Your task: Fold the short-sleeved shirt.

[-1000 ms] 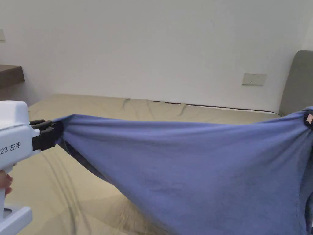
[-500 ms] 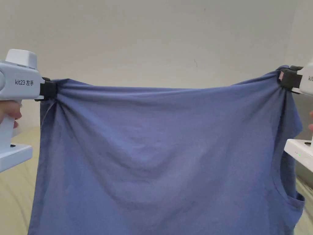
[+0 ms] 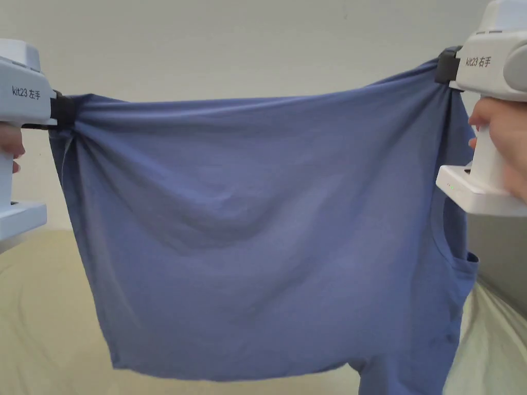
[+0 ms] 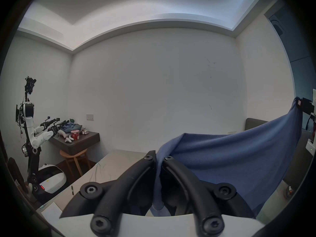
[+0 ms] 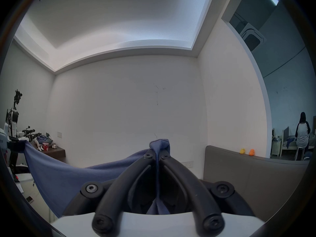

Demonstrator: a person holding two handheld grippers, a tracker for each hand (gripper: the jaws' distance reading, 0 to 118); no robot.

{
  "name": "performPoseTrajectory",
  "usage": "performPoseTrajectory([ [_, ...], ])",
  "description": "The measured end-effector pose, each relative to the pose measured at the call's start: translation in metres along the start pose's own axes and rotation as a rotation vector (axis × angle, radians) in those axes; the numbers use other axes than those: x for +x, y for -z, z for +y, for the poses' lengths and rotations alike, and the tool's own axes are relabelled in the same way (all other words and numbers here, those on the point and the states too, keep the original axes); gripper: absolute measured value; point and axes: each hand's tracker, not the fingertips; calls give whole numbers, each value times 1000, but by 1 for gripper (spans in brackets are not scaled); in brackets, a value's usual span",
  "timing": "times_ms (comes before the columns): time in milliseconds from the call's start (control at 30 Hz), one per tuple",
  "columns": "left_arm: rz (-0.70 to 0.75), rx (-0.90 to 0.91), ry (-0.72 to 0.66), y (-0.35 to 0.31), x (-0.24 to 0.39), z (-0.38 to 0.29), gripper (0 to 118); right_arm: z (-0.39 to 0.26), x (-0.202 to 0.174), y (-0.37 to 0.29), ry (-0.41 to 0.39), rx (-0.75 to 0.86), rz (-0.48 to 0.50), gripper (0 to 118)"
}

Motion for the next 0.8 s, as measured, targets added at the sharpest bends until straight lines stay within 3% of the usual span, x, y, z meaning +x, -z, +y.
performPoseTrajectory([
  [167,-4,-28,-1,29,10,-34,1,-45,5,15,18,-37,19,2],
  [267,-15,-110,68,40,20,-79,1,-90,8,20,-47,-114,31,2],
  [433,-81,-210,78,39,32,-162,1,-174,13,-13,-64,-227,42,2],
  [533,-111,-270,50,29,36,-212,1,-225,19,-45,-40,-299,46,2],
  [567,-116,-289,45,21,38,-230,1,-244,22,-62,52,-375,63,2],
  [667,-179,-350,-41,-16,45,-286,1,-296,26,-119,118,-437,64,2],
  [800,-198,-411,-35,-64,53,-341,1,-345,31,-184,106,-511,80,2],
])
